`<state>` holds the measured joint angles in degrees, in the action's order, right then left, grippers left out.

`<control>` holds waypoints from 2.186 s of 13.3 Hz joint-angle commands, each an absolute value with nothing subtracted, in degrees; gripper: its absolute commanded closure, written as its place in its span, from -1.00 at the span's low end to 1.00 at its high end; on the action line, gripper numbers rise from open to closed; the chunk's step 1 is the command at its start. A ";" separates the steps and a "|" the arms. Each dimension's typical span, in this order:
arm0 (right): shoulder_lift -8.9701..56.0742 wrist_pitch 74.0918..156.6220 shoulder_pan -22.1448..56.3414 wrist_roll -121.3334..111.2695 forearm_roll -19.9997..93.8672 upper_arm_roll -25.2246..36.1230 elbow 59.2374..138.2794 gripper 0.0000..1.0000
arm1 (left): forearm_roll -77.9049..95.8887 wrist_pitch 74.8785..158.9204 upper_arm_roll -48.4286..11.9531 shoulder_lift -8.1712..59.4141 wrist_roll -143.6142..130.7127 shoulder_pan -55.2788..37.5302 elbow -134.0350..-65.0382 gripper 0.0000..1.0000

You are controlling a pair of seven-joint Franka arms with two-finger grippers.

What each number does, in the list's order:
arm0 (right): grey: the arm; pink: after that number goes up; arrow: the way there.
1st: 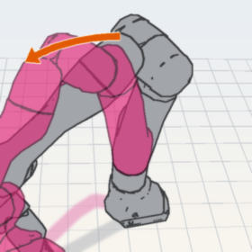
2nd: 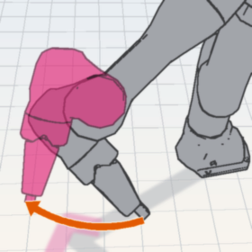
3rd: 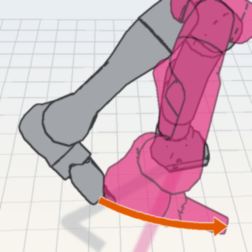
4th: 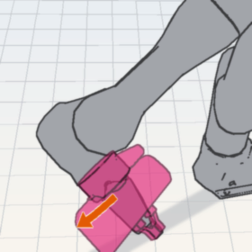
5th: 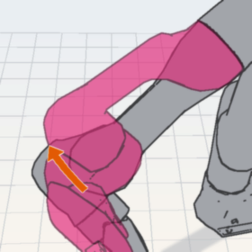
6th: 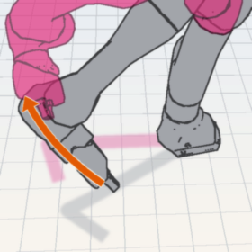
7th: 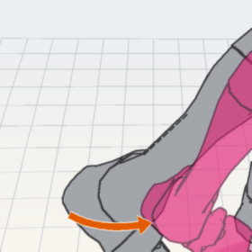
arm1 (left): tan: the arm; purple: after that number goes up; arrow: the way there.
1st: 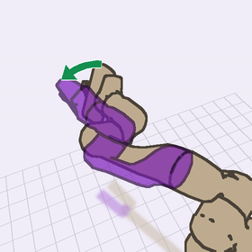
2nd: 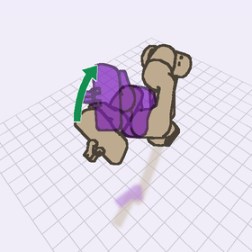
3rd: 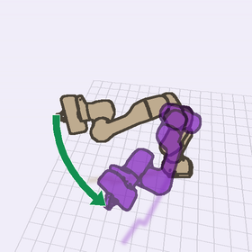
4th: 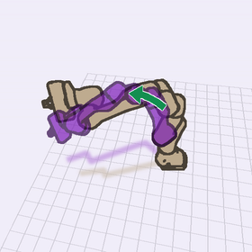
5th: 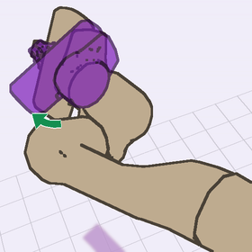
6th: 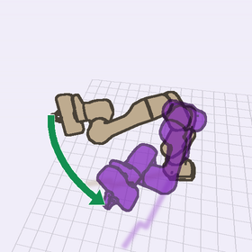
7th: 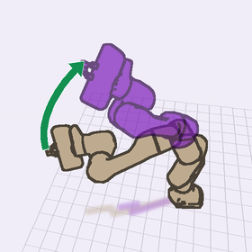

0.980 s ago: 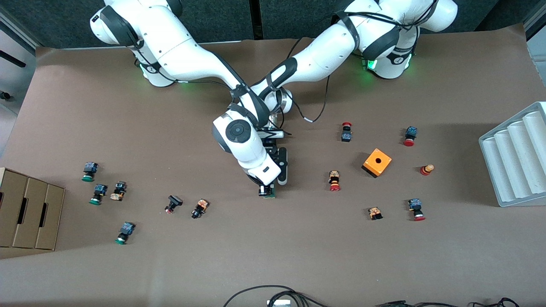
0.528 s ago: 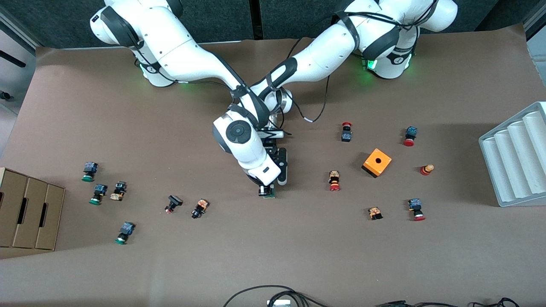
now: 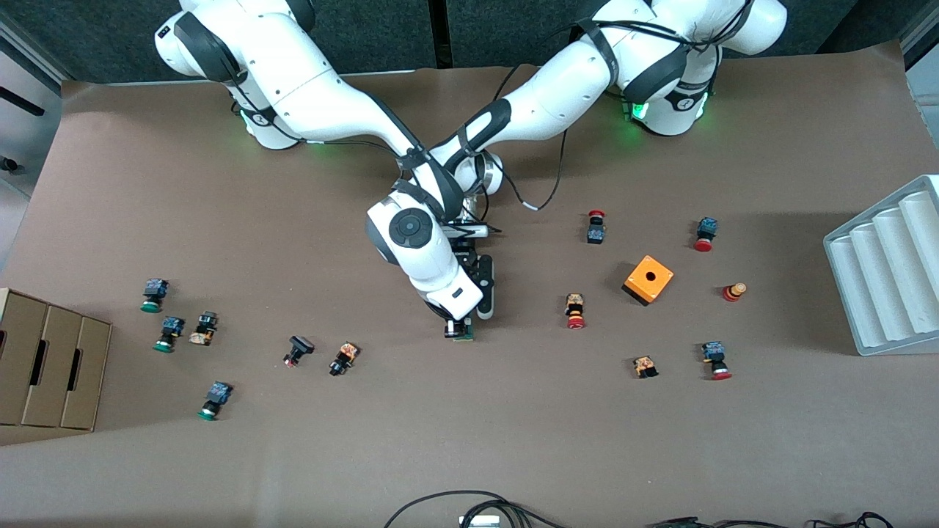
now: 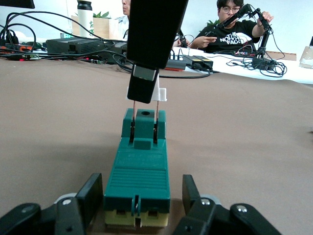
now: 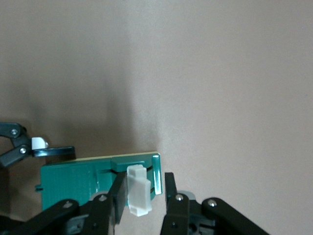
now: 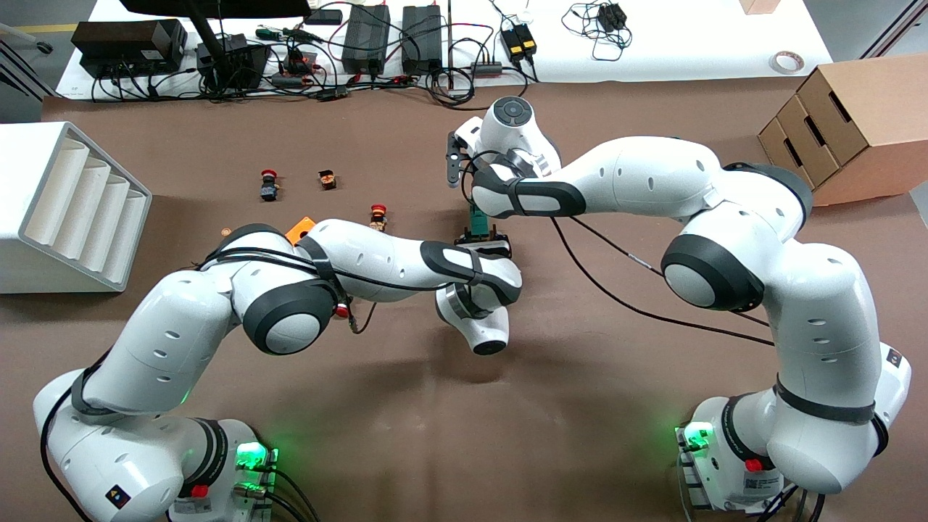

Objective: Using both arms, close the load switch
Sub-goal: 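Press the white lever fully down with the right gripper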

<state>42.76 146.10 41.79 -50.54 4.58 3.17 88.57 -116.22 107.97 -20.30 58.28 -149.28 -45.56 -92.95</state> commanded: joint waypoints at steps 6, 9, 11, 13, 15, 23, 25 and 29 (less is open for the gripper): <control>43.68 149.24 41.22 -48.43 4.04 2.81 87.63 0.25 | -116.81 107.40 -19.86 58.71 -149.33 -46.49 -92.55 -0.48; 43.77 149.33 40.87 -48.43 4.04 2.81 87.63 0.25 | -116.81 107.40 -19.86 58.71 -149.33 -46.49 -92.46 -0.48; 43.77 149.33 40.61 -48.43 3.96 2.90 87.63 0.25 | -116.81 107.40 -19.86 58.71 -149.33 -46.49 -92.55 -0.48; 43.77 149.33 40.52 -48.43 3.96 2.81 87.54 0.25 | -116.81 107.49 -19.86 58.71 -149.33 -46.49 -92.55 -0.48; 43.94 149.33 40.43 -48.43 3.87 2.81 87.28 0.25 | -116.81 107.40 -19.86 58.71 -149.33 -46.49 -92.55 -0.48; 45.35 150.12 40.52 -48.43 3.69 2.90 86.40 0.25 | -116.81 107.49 -19.86 58.71 -149.33 -46.49 -92.55 -0.48; 45.44 150.21 40.43 -48.43 3.69 2.90 86.40 0.25 | -116.81 107.40 -19.86 58.71 -149.24 -46.49 -92.55 -0.48; 45.97 150.56 39.99 -48.52 3.69 2.90 85.87 0.25 | -116.81 107.49 -19.86 58.71 -149.33 -46.49 -92.46 -0.46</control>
